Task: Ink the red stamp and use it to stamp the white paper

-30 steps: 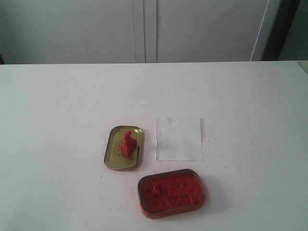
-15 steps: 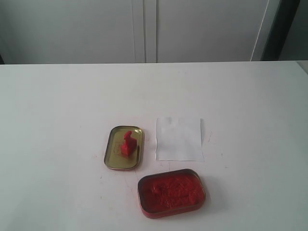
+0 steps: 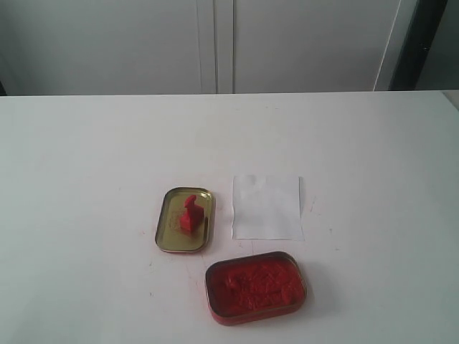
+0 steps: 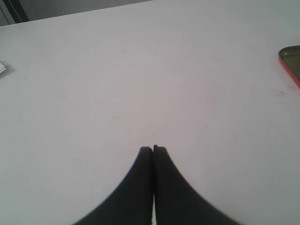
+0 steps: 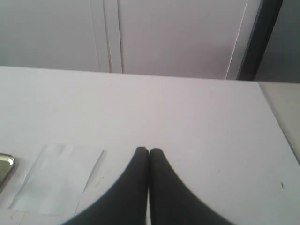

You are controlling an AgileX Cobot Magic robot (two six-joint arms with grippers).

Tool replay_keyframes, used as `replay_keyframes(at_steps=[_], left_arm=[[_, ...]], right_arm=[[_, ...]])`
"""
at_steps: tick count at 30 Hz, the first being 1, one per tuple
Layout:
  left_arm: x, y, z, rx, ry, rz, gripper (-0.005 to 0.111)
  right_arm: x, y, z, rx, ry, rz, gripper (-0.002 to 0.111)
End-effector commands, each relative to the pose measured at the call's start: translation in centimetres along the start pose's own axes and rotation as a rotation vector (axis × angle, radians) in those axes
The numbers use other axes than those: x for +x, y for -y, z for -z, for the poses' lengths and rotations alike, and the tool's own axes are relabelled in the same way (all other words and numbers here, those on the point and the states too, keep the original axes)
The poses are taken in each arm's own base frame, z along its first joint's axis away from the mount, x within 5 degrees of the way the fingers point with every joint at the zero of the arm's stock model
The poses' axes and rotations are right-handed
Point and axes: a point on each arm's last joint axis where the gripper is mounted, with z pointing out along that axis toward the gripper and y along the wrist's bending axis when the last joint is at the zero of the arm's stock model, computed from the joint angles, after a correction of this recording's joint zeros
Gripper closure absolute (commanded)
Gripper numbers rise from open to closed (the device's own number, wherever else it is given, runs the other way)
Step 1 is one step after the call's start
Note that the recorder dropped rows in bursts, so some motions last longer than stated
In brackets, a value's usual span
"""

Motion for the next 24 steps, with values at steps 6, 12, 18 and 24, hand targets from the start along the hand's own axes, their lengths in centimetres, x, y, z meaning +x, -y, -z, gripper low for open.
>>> replay_keyframes(at_steps=[6, 12, 18, 24], left_arm=[[0.1, 0.0, 0.0, 0.001, -0.001, 0.0, 0.107], [0.1, 0.0, 0.0, 0.001, -0.001, 0.0, 0.107], [0.1, 0.0, 0.0, 0.001, -0.001, 0.0, 0.107], [0.1, 0.0, 0.0, 0.001, -0.001, 0.0, 0.107]], right_arm=[[-1.2, 0.1, -4.8, 0.011, -0.225, -0.013, 0.108], [-1.4, 0.1, -7.9, 0.014, -0.315, -0.013, 0.108], [-1.3, 0.1, -10.3, 0.014, -0.38, -0.02, 0.108], [-0.9, 0.0, -12.6, 0.012, -0.455, -0.032, 0.108]])
